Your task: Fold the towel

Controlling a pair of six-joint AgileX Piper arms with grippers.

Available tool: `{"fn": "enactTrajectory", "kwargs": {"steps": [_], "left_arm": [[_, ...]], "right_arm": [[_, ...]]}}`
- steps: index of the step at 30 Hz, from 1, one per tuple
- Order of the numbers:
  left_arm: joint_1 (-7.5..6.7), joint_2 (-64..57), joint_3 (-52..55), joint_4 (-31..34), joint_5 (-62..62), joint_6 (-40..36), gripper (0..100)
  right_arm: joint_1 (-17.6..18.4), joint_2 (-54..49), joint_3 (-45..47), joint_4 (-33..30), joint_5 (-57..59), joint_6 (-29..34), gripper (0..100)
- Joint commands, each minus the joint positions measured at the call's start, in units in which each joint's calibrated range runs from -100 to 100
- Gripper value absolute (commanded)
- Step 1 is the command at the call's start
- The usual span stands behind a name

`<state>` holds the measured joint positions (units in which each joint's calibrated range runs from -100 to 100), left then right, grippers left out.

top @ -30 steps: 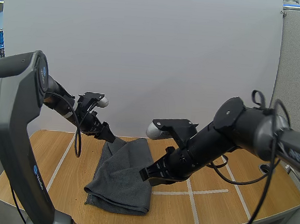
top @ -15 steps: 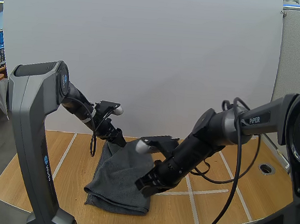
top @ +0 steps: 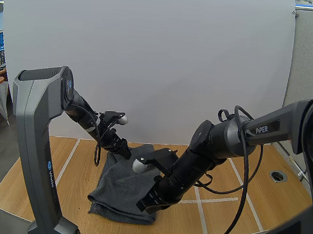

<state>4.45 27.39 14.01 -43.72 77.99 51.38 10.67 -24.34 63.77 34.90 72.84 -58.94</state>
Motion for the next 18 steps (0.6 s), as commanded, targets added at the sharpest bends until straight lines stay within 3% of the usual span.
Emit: {"fn": "enactTrajectory", "kwargs": {"steps": [1, 7, 14, 18], "left_arm": [[-1.22, -0.1, -0.6, -0.9, 1.5, -0.3, 100], [-2.92, -0.1, -0.6, -0.8, 0.5, -0.4, 100], [-2.92, -0.1, -0.6, 1.5, -0.5, -1.5, 96], [-2.92, -0.1, -0.6, 3.1, -0.5, -2.6, 88]], "right_arm": [[0.1, 1.5, 0.3, -0.5, -2.7, -0.7, 0], [0.1, 6.8, 0.3, 2.2, -2.9, -4.3, 0], [0.1, 11.1, 0.3, 3.3, -3.1, -6.5, 0], [0.1, 11.2, 0.3, 3.5, -4.7, -6.7, 0]]}}
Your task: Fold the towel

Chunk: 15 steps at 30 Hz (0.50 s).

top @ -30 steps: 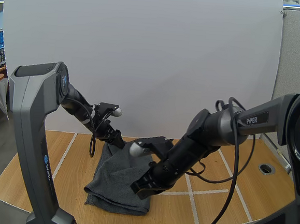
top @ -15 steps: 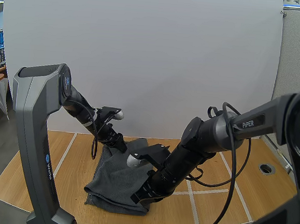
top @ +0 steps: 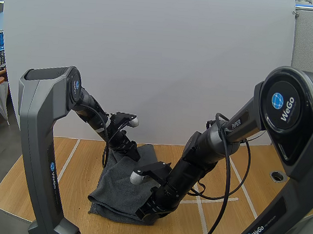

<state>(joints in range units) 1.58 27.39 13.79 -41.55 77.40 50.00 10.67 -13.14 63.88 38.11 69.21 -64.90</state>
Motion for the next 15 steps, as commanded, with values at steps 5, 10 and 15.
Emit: {"fn": "enactTrajectory", "kwargs": {"steps": [5, 10, 15], "left_arm": [[0.02, -0.1, -0.4, 1.7, 2.7, -2.0, 60], [1.36, -0.1, -0.4, 2.2, 5.8, -3.1, 31], [3.56, -0.1, -0.4, 3.0, 12.6, -3.2, 0]], "right_arm": [[0.1, 0.0, 0.2, 0.1, -1.5, -0.7, 0], [0.1, 0.0, 0.2, -0.2, -1.5, -0.7, 0], [0.1, 0.0, 0.2, -0.2, -1.5, -0.7, 0]]}}
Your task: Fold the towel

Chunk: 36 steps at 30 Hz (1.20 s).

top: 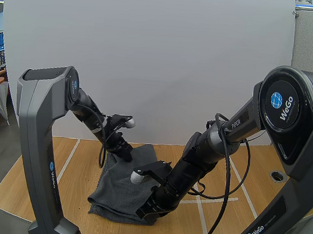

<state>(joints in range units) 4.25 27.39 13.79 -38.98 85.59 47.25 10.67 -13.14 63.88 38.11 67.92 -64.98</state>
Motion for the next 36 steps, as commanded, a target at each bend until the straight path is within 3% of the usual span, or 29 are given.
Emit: {"fn": "enactTrajectory", "kwargs": {"steps": [1, 10, 16, 24, 32, 36], "left_arm": [[1.37, -0.1, -0.4, 0.4, 5.9, -0.4, 0], [4.22, -0.1, -0.4, 1.2, 13.5, -0.4, 0], [5.23, -0.1, -0.4, 3.1, 13.0, -0.5, 0], [5.31, -0.1, -0.4, 3.7, 11.1, -0.5, 0], [5.31, -0.1, -0.4, 3.7, 11.1, -0.5, 0], [5.31, -0.1, -0.4, 3.7, 11.1, -0.5, 0]], "right_arm": [[0.1, 0.0, 0.2, -0.2, -0.2, -0.6, 0], [0.1, 0.0, 0.2, -0.2, -0.2, -0.6, 0], [0.1, 0.0, 0.2, -2.3, 1.3, 0.0, 0], [0.1, -0.3, 0.2, -7.7, 1.3, 3.4, 0], [0.7, -5.5, -4.5, -1.9, 2.5, 3.2, 0], [2.8, -3.2, -5.4, -1.6, -5.1, 3.2, 0]]}}
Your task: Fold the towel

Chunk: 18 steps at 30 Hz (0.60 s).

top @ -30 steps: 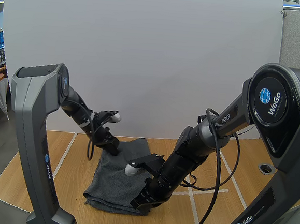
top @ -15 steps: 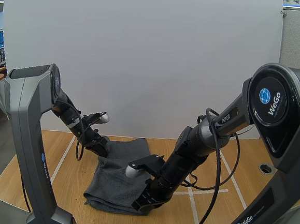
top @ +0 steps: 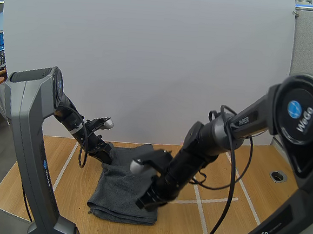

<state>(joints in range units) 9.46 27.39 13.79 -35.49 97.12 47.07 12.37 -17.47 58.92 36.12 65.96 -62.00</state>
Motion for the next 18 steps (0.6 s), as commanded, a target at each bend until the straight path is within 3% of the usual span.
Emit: {"fn": "enactTrajectory", "kwargs": {"steps": [1, 8, 18], "left_arm": [[0.1, -0.1, -0.4, 0.1, -0.2, -0.3, 0], [0.1, -0.1, -0.4, -1.3, -1.0, -0.3, 0], [0.1, -0.1, -0.4, -1.6, -5.3, -0.3, 0]], "right_arm": [[1.8, 2.7, -0.4, 0.4, -4.5, 0.2, 0], [3.2, 12.0, -0.4, -2.4, -11.5, 0.2, 0], [1.8, 13.1, 2.7, -11.7, -14.4, 2.1, 0]]}}
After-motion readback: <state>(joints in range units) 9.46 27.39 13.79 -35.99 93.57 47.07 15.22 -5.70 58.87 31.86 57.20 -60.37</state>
